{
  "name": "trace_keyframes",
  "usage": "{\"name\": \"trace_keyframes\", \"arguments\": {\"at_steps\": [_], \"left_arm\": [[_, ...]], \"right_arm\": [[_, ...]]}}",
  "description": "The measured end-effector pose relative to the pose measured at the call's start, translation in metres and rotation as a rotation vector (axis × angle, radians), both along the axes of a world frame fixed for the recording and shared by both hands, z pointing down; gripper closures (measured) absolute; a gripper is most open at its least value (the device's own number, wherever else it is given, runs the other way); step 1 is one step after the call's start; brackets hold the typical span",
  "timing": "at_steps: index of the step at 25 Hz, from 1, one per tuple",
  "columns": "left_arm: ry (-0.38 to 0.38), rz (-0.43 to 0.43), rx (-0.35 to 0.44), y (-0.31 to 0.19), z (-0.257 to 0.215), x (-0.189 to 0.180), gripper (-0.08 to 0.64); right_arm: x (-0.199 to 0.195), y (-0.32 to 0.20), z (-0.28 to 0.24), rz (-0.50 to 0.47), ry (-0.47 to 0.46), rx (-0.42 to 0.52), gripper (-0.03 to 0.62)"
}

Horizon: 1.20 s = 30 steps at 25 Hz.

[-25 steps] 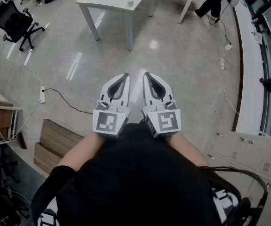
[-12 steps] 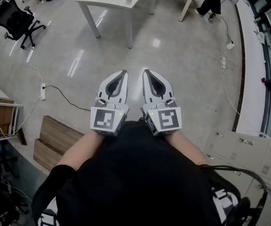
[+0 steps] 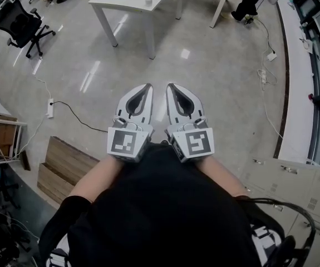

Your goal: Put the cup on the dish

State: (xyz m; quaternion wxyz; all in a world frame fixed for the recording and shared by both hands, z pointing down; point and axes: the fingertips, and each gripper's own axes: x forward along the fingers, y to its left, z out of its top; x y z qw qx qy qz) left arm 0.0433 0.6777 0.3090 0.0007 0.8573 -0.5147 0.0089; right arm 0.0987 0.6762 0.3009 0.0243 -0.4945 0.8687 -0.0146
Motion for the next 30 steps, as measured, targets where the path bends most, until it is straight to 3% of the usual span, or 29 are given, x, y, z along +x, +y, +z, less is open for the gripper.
{"name": "trace_keyframes", "arguments": {"at_steps": [12, 20, 30], "left_arm": [[0.0, 0.002, -0.041, -0.007, 0.009, 0.0, 0.56], [0.019, 0.012, -0.059, -0.036, 0.023, 0.005, 0.56], [0.037, 0.027, -0.113, -0.099, 0.041, -0.021, 0.56]], "right_arm": [[0.009, -0.007, 0.009, 0.028, -0.001, -0.022, 0.578], [0.009, -0.033, 0.022, 0.04, 0.036, -0.046, 0.578], [-0.02, -0.096, 0.043, 0.038, 0.032, -0.101, 0.578]]}}
